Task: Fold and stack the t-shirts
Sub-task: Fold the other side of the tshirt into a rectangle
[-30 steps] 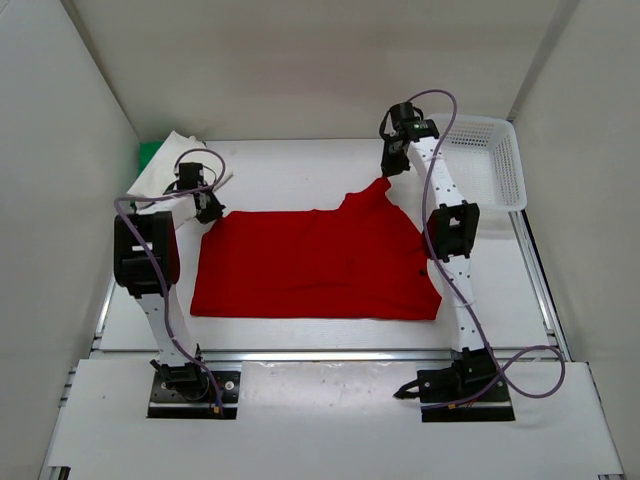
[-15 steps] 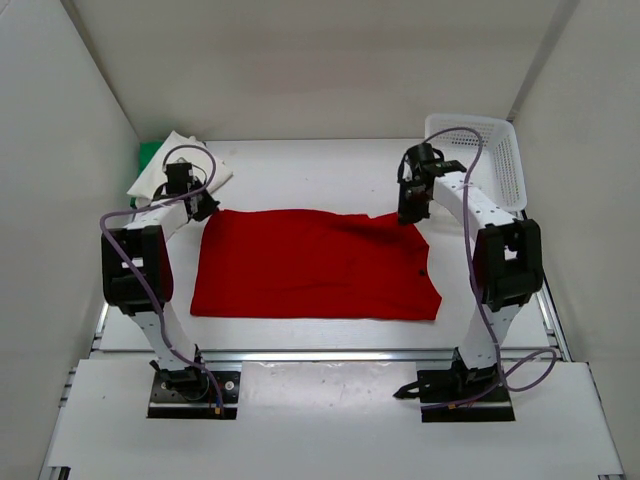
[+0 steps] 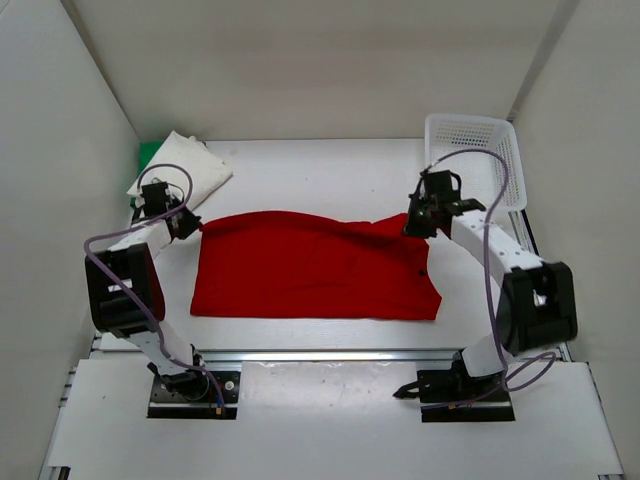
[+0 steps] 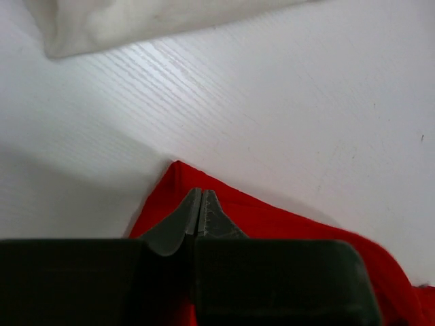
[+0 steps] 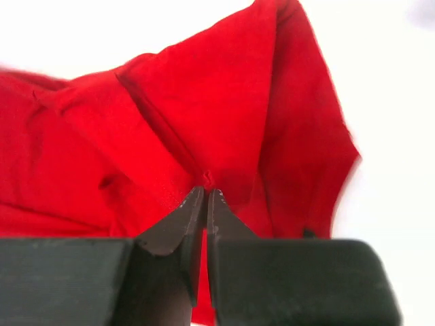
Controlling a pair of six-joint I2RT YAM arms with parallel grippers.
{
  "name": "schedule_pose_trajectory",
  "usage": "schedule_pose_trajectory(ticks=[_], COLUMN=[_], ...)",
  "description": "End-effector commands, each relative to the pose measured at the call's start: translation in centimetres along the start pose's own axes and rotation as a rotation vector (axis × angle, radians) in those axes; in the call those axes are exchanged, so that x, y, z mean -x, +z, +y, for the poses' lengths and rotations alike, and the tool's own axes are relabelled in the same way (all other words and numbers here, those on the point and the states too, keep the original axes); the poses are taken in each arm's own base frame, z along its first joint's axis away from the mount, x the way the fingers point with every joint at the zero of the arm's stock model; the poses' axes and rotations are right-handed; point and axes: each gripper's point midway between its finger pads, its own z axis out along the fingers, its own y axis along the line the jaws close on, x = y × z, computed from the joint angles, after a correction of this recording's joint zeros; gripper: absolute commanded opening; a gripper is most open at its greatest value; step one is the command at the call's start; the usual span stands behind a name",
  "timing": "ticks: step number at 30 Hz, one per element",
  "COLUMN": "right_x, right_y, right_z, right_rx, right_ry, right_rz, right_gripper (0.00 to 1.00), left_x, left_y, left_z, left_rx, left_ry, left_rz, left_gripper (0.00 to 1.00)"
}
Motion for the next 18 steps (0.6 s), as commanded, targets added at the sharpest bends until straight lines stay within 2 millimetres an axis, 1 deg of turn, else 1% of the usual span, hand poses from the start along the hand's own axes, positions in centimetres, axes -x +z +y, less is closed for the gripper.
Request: schedule_pose_trajectory(ticks=[1, 2, 3, 4, 5, 6, 7, 8, 10, 11, 12, 13, 14, 15, 18], right_x=[1.4, 1.2, 0.1, -0.3, -0.7, -1.6, -2.0, -2.8, -3.4, -4.0, -4.0, -4.3, -4.8, -4.9, -6.2], right_y=[-2.4, -2.7, -3.0, -3.3, -3.5, -3.5, -4.1, -3.9, -4.5, -4.5, -4.9, -5.0, -5.0, -5.2, -5.3], right_z=[-0.9, -1.0, -1.8, -2.3, -2.3, -3.1, -3.5, -3.8, -4.2, -4.2, -4.0, -3.9, -4.2, -3.9, -3.2], right_rx=[0.041, 0.053, 0.044, 0.045, 0.056, 0.054, 0.055, 0.054, 0.061, 0.071, 0.081, 0.08, 0.066, 0.075, 0.089], right_ry=[0.075, 0.092, 0.101, 0.118, 0.118, 0.14, 0.151, 0.15, 0.172, 0.179, 0.177, 0.181, 0.179, 0.173, 0.162], right_rz=[-0.135, -0.142, -0.135, -0.148, -0.152, -0.146, -0.157, -0.146, -0.169, -0.163, -0.183, -0.189, -0.185, -0.188, -0.179], right_gripper=[0.0, 0.0, 0.01, 0.0, 0.0, 0.0, 0.0, 0.0, 0.0, 0.0, 0.0, 0.0, 0.0, 0.0, 0.0], left_x=[1.6, 1.7, 1.5, 1.4, 1.5, 1.3, 1.2, 1.1, 0.9, 0.6, 0.5, 0.4, 0.7, 0.1, -0.4], left_y=[-2.7, -2.9, -3.4, -3.5, -3.6, -3.6, -3.7, -4.0, -4.0, -4.3, -4.3, -4.5, -5.0, -5.0, -6.0], left_z=[-1.4, -1.3, -1.2, -1.0, -0.9, -0.6, -0.5, -0.5, 0.2, 0.4, 0.9, 0.8, 0.8, 1.1, 1.5], left_rx=[-0.089, -0.093, -0.095, -0.099, -0.094, -0.085, -0.08, -0.081, -0.072, -0.08, -0.071, -0.077, -0.088, -0.083, -0.075], left_ry=[-0.026, -0.037, -0.043, -0.049, -0.047, -0.044, -0.042, -0.042, -0.057, -0.065, -0.071, -0.082, -0.085, -0.088, -0.083], left_rz=[-0.08, -0.088, -0.09, -0.092, -0.09, -0.082, -0.08, -0.077, -0.074, -0.066, -0.066, -0.065, -0.077, -0.067, -0.079], left_gripper=[0.0, 0.0, 0.0, 0.0, 0.0, 0.0, 0.0, 0.0, 0.0, 0.0, 0.0, 0.0, 0.0, 0.0, 0.0])
